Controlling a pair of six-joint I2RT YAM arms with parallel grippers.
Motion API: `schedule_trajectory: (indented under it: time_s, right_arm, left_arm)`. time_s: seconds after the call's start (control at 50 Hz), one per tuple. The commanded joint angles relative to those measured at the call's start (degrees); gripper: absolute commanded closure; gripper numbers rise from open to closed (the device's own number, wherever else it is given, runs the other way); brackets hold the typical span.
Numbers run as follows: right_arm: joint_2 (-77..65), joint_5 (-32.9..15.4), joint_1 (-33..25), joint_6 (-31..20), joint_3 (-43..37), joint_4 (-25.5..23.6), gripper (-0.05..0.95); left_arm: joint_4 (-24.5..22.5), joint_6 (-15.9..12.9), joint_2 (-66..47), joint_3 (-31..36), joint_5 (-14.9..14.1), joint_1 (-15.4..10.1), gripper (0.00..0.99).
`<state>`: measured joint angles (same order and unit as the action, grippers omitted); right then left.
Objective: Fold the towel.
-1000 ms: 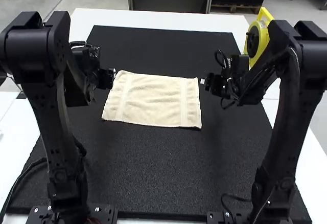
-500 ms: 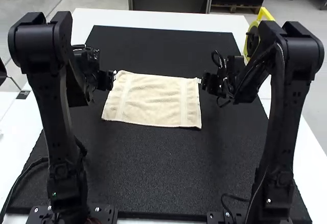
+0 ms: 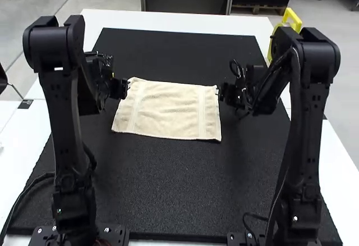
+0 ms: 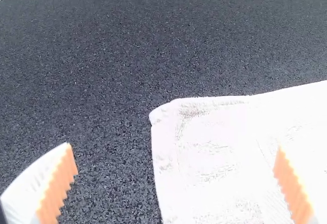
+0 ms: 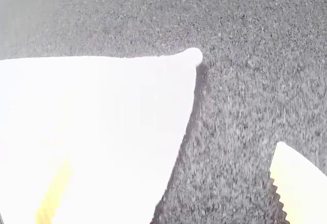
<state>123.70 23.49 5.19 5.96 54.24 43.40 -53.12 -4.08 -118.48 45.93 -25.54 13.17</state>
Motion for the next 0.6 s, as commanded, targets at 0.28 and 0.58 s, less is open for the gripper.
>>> schedule_trajectory:
  time_s: [0.28, 0.58]
  right_arm:
    - [2.86, 1.12, 1.75, -0.16, 9.39, -1.65, 0.00]
    - [5.59, 1.12, 2.46, 0.20, 13.09, -3.41, 0.00]
  left_arm:
    - [4.87, -0.32, -3.60, 10.58, -2.59, 0.63, 0.089]
    - [12.78, -0.58, -6.59, 17.52, -6.28, 0.63, 0.089]
